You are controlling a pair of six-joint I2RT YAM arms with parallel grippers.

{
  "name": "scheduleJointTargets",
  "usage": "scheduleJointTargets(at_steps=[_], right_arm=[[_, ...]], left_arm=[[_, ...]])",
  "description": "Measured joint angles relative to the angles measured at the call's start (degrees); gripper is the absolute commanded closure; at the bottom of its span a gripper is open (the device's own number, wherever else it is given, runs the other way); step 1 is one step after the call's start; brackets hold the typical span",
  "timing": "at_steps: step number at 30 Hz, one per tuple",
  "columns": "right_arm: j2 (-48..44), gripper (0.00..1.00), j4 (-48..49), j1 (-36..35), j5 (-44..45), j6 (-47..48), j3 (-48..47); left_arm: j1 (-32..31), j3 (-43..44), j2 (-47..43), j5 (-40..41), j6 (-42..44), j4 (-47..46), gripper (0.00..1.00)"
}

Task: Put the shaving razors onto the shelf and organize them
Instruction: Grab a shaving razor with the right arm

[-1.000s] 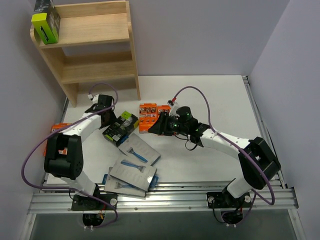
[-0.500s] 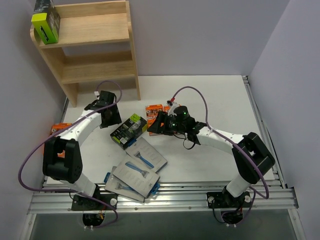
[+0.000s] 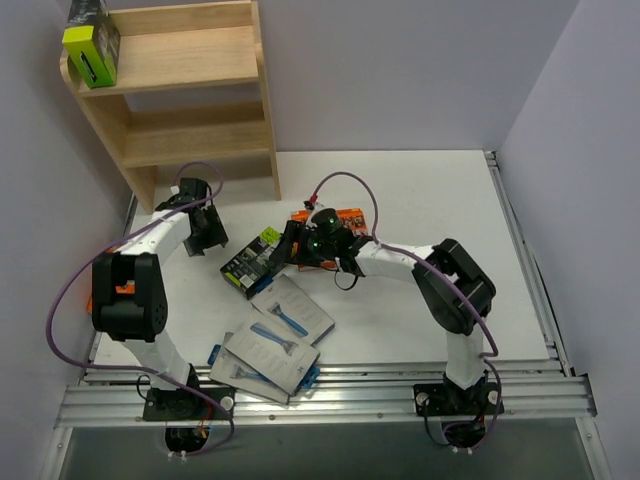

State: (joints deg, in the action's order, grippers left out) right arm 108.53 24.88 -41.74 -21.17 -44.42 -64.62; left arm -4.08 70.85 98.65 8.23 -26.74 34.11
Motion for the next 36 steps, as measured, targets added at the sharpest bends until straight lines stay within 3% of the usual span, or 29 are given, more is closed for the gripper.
scheduleJointTargets(at_steps=[10, 21, 25, 30, 33, 36], right_arm=[[9.1, 0.32, 1.5, -0.7, 0.8, -4.3, -4.2], [10.3, 0.24, 3.7, -0.6, -0.3, -7.1, -4.7], [10.3, 0.28, 8.3, -0.1, -1.3, -8.9, -2.6], [10.3, 0.42, 12.0, 0.5, -2.5, -11.1, -0.6], [10.4, 0.41, 12.0, 0.8, -2.9, -11.7, -0.6], [10.4, 0.34, 12.1, 0.9, -3.1, -12.1, -0.6]], left_arm=[[-3.9, -0.1, 3.7, -6.5, 0.1, -0.9, 0.37], [-6.9, -1.1, 2.4, -11.3, 1.0, -7.8, 0.39], [-7.9, -1.9, 0.3, -11.6, 1.7, -9.4, 0.39], [-8.4, -2.0, 0.0, -12.5, 1.7, -10.8, 0.4], [-8.7, -2.0, 0.0, -13.2, 1.7, -11.6, 0.42], [-8.9, -2.0, 0.0, -13.8, 1.7, -12.3, 0.43]])
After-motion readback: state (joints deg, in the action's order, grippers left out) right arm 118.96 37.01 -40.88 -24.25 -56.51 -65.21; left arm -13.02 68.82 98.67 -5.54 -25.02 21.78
